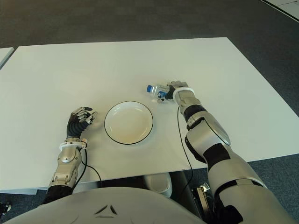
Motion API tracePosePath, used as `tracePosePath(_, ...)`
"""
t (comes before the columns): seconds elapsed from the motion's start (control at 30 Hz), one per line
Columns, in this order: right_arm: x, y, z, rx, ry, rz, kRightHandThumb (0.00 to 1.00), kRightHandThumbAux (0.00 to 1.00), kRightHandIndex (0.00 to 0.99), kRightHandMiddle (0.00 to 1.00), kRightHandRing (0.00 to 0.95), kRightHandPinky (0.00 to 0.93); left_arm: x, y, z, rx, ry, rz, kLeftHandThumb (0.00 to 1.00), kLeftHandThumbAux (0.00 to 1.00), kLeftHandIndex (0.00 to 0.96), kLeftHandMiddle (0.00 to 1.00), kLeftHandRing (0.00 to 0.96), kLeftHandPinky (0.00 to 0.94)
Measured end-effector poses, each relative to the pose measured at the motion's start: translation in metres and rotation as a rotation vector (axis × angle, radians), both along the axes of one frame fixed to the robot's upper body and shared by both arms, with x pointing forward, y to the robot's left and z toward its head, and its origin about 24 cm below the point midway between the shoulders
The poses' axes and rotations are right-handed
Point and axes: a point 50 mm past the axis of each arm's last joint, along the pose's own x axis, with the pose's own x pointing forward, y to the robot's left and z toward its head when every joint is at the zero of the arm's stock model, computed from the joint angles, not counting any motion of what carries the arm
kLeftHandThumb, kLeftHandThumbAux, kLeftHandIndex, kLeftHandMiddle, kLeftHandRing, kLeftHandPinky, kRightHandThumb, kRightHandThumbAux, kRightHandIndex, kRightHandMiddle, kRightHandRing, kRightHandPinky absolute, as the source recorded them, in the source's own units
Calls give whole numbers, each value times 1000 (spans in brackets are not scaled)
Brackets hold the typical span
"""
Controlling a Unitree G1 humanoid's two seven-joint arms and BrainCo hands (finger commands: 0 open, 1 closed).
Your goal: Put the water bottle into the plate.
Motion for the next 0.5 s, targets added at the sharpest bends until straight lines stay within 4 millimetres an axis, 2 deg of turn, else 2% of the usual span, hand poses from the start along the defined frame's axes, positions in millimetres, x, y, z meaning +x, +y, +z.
tracePosePath(0.37,0,4,0,-98,-7,62,574,509,0,0,0,31,-1,2,0,9,-12,-4,701,716,433,678,673,651)
tracePosePath(0.43,0,4,0,-111,-12,73,567,526,0,0,3,80,-1,2,0,11,-13,-6,700,716,433,679,674,654)
tracePosePath(0.5,1,5,1,-121,-25,82,571,548,16,52,67,175,-1,2,0,12,-13,-7,701,716,433,675,669,642)
